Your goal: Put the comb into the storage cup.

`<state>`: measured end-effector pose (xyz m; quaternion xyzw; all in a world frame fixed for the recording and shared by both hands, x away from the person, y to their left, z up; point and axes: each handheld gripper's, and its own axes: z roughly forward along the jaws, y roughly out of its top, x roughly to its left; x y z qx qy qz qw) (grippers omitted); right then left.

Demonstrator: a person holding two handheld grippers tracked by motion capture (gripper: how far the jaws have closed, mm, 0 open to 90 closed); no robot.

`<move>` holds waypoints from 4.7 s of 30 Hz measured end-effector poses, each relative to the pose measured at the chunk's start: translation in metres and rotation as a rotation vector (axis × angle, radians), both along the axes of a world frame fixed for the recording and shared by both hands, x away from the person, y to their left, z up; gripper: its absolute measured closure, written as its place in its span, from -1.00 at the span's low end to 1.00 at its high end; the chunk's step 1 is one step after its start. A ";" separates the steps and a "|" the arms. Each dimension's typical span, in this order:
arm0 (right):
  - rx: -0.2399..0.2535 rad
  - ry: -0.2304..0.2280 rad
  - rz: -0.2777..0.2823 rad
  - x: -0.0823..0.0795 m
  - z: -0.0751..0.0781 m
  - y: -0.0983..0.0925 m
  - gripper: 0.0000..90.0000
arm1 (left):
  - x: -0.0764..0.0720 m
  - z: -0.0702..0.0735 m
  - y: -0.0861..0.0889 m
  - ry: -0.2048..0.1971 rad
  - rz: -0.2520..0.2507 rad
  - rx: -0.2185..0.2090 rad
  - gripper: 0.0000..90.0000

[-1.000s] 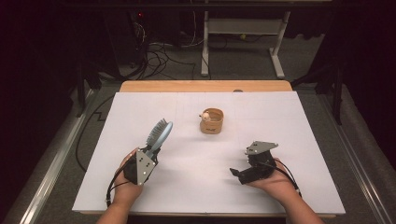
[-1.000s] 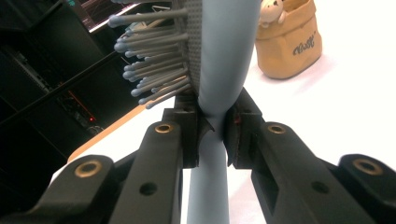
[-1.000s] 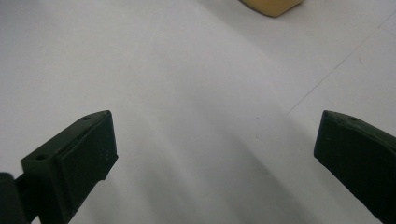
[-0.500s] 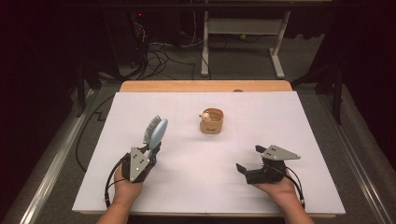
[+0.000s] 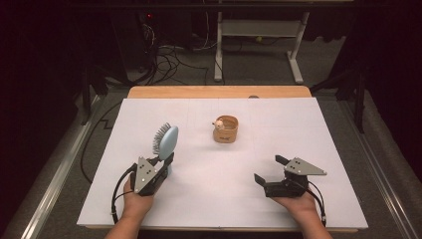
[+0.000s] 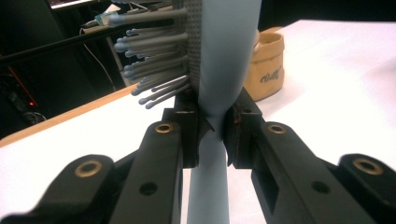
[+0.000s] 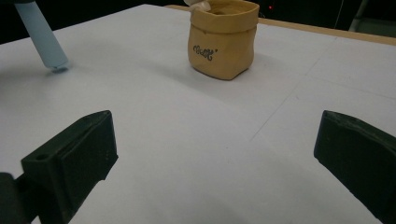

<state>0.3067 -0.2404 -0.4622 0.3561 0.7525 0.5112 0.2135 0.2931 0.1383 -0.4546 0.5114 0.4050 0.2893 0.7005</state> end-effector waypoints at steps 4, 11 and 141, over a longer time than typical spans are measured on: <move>0.007 -0.009 -0.003 -0.001 -0.001 0.000 -1.00 | -0.002 0.001 -0.003 0.009 -0.016 -0.012 0.73; 0.026 -0.027 -0.001 -0.001 0.001 0.006 -1.00 | -0.004 0.001 -0.011 0.017 -0.039 -0.016 0.73; 0.208 -0.097 0.215 0.011 0.084 0.138 -0.55 | -0.011 -0.002 -0.093 -0.016 -0.142 0.034 0.71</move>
